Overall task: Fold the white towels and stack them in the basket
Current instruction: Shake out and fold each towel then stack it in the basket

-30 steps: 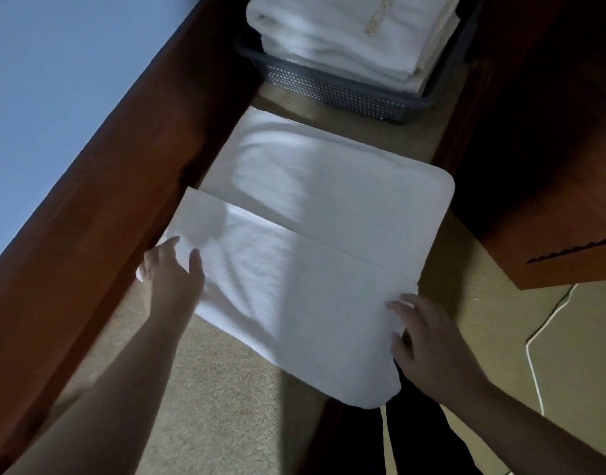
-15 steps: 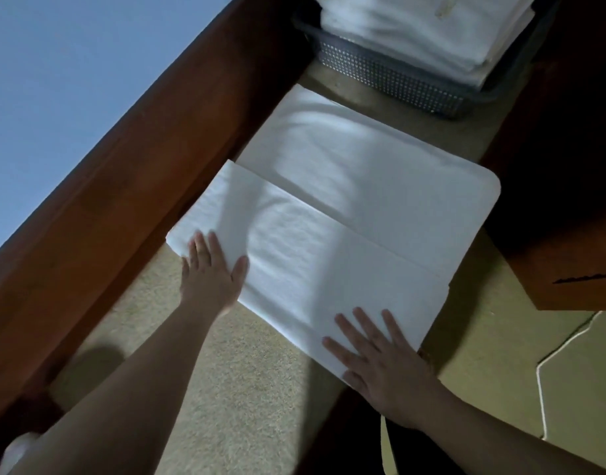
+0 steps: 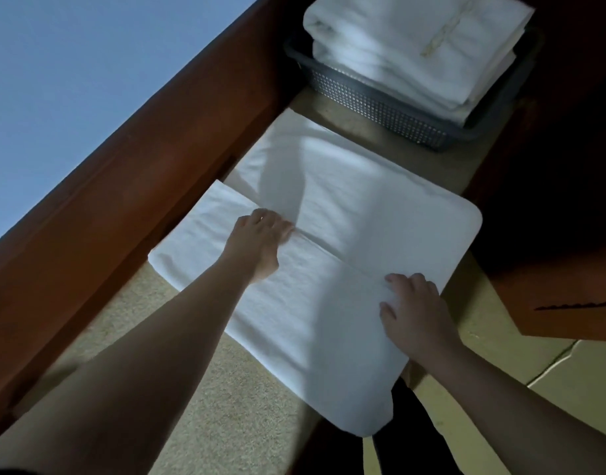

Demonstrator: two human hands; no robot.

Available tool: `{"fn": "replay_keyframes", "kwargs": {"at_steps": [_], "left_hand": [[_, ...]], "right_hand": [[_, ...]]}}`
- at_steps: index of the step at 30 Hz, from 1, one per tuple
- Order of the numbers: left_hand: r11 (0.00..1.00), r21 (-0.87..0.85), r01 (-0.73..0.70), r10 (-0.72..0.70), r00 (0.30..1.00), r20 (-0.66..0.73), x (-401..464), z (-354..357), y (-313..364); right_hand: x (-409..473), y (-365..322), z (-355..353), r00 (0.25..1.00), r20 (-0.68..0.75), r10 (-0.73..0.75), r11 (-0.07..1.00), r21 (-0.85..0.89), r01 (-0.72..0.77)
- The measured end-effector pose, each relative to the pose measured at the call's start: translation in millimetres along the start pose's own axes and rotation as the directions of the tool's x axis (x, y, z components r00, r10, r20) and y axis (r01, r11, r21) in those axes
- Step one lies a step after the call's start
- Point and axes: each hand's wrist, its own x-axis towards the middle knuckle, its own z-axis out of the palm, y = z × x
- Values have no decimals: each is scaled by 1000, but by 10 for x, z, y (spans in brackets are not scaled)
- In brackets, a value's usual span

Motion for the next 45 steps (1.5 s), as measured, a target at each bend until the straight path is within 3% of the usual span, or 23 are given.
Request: {"fn": "replay_keyframes", "kwargs": {"at_steps": [3,6,11,14,22,28,41,45], "left_hand": [[993,104,-53,47,997,63,292,-155,22],[974,205,-102,57,975,214,525,-338,-1],[902,397,-168,-35,889,457,801,-604,-64],[850,488,-201,-85,861,502,871,-675,-190],[954,300,-19,-81,944,319,856,-633,-511],[935,354,12,-102,967,235,738,-541,-489],[928,308,208,-239,969,67,720,-501,-714],[889,381,256,-283,959,15,737,-512,-714]], "right_hand": [[142,130,-94,994,106,35,993,105,-46],[246,225,-147,981,192,39,979,190,-76],[342,317,-207,962,273,0,974,217,-62],[361,355,-221,954,300,-11,969,240,-64],[381,446,-178,962,271,-19,938,337,-76],[384,586,-172,932,359,-45,950,304,-71],[360,821,-276,939,343,18,973,209,-95],[344,870,-321,940,341,20,980,178,-86]]}}
